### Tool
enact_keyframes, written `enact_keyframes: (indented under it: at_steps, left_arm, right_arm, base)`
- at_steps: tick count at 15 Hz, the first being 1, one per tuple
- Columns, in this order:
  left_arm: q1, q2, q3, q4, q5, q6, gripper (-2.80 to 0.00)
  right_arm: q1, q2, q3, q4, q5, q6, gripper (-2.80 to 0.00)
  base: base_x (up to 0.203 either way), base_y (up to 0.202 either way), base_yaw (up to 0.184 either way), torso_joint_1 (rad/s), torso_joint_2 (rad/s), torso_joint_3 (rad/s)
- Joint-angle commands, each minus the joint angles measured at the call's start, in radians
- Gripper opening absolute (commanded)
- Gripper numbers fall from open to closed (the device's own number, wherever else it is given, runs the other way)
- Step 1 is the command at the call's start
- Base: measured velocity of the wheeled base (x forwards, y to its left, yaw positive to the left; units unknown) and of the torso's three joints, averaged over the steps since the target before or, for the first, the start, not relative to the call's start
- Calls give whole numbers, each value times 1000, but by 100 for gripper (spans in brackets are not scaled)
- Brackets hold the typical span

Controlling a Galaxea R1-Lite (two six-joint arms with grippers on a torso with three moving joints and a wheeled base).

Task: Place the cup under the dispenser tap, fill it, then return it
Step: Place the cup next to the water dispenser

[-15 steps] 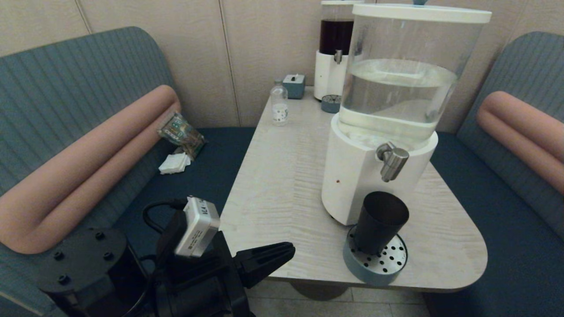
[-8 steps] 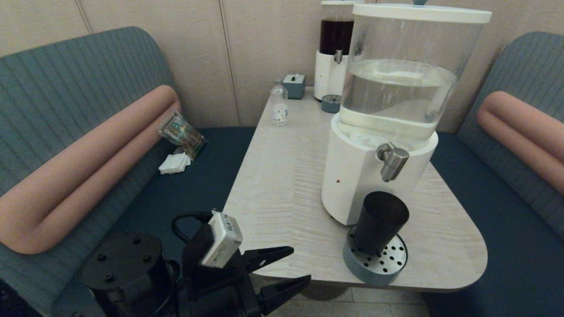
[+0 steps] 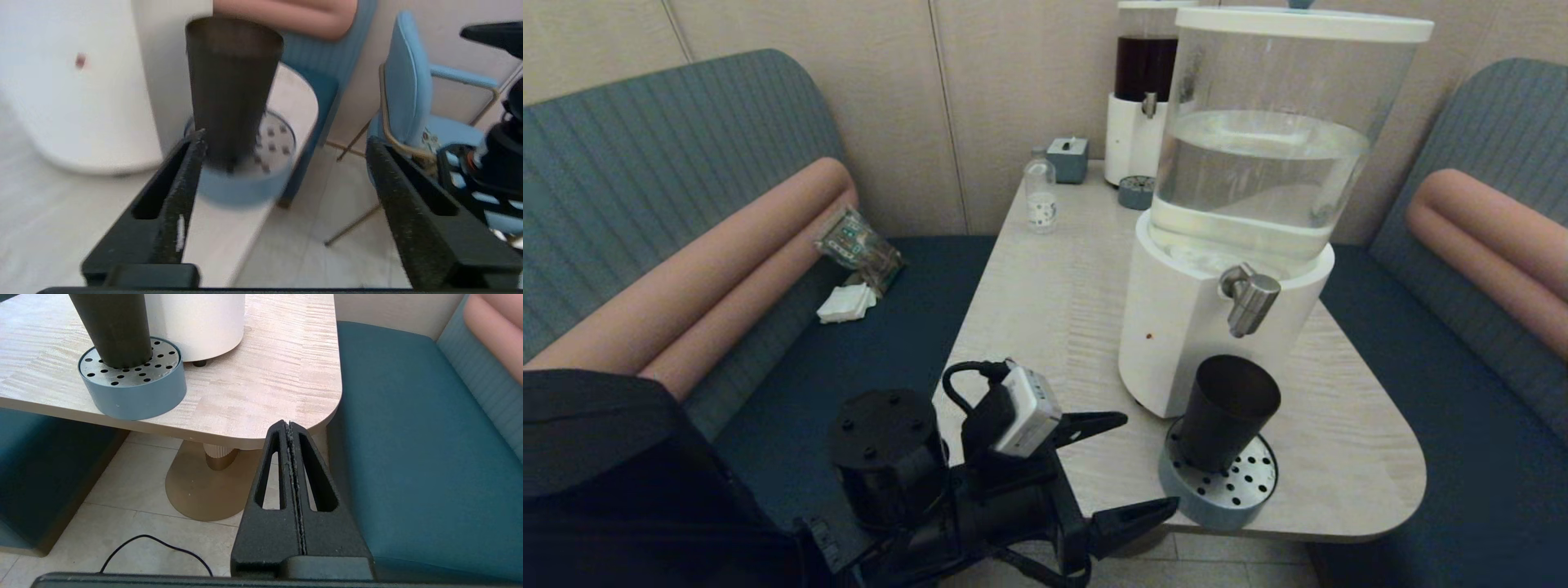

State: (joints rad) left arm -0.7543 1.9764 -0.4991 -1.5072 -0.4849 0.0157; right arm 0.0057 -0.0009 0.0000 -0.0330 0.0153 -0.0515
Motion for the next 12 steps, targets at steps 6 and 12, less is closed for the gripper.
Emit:
enact_keyframes:
  at_steps: [6,12]
  left_arm:
    - [-2,220,-210,-9,-5,10,0]
    - [9,310,-300,-11,3,12,0]
  right_arm:
    - [0,1,15,-1,0,-1,-280]
    - [0,1,15,-1,0,-1,-280]
  base:
    - [0,0,0,0,0,0]
    - [0,0,0,0,0,0]
